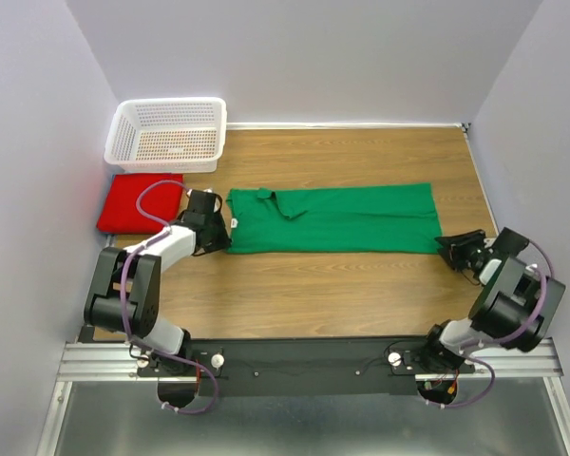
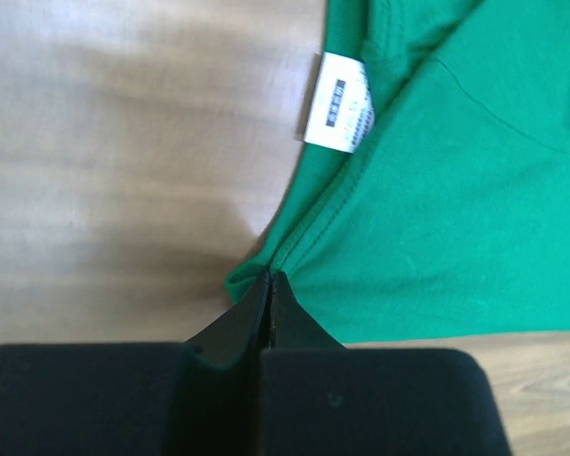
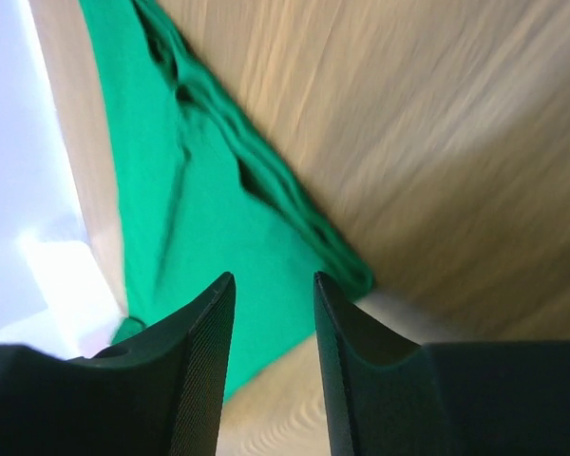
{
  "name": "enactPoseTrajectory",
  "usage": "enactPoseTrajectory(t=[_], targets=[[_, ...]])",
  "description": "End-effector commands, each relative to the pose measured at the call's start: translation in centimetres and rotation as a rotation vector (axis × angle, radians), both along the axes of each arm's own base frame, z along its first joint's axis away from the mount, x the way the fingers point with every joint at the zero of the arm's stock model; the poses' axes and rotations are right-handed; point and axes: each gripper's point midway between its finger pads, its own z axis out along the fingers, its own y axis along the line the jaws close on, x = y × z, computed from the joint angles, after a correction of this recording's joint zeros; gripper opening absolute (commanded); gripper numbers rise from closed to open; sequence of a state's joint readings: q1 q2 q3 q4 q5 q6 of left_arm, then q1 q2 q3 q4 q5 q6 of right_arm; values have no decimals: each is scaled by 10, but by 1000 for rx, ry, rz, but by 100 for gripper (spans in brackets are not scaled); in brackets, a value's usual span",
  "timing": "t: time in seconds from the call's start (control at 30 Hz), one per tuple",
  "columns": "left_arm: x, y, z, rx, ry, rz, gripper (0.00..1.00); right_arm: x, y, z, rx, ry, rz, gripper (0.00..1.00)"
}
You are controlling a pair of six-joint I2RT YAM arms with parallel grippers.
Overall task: Fold and stack the t-shirts
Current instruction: Fold the tshirt
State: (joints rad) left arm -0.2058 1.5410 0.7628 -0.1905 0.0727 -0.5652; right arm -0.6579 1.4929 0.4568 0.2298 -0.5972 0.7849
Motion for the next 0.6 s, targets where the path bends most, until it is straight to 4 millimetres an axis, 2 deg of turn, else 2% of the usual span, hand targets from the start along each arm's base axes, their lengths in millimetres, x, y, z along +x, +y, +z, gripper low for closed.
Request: enactPoseTrajectory(t=[0.0,0.07,0.1,0.13,0.17,0.2,0.3,0.37,0.4,0.43,0.47,0.5,0.57], targets=[[-50,8,-15,12,134,-34,7,-13,32,10,-77,32,111,47],[-59,12,-14,25,144,-26,15,-9,41,20,-154,24,161,48],[-61,16,-9,37,135,-14,22,-5,59,31,-189,2,226,49],[-61,17,-5,44,126,-12,27,-5,63,32,-217,15,241,49],[-59,19,4,47,97,-7,33,-1,79,39,-241,5,305,49],[-60,19,8,50,88,-4,42,1,87,43,-256,-7,334,50],[-54,23,29,55,23,25,56,6,120,51,-269,-35,450,50],[-43,23,47,47,-32,48,58,17,137,60,-252,-53,496,50],[-37,22,58,26,-70,68,58,19,155,62,-242,-64,544,50],[-27,18,70,3,-120,71,58,23,165,65,-228,-70,560,50],[-19,13,80,-22,-163,65,58,30,176,68,-190,-65,561,50],[-7,3,93,-75,-219,47,58,34,197,72,-168,-94,603,50],[8,-7,106,-126,-265,35,58,47,223,86,-97,-146,606,50]])
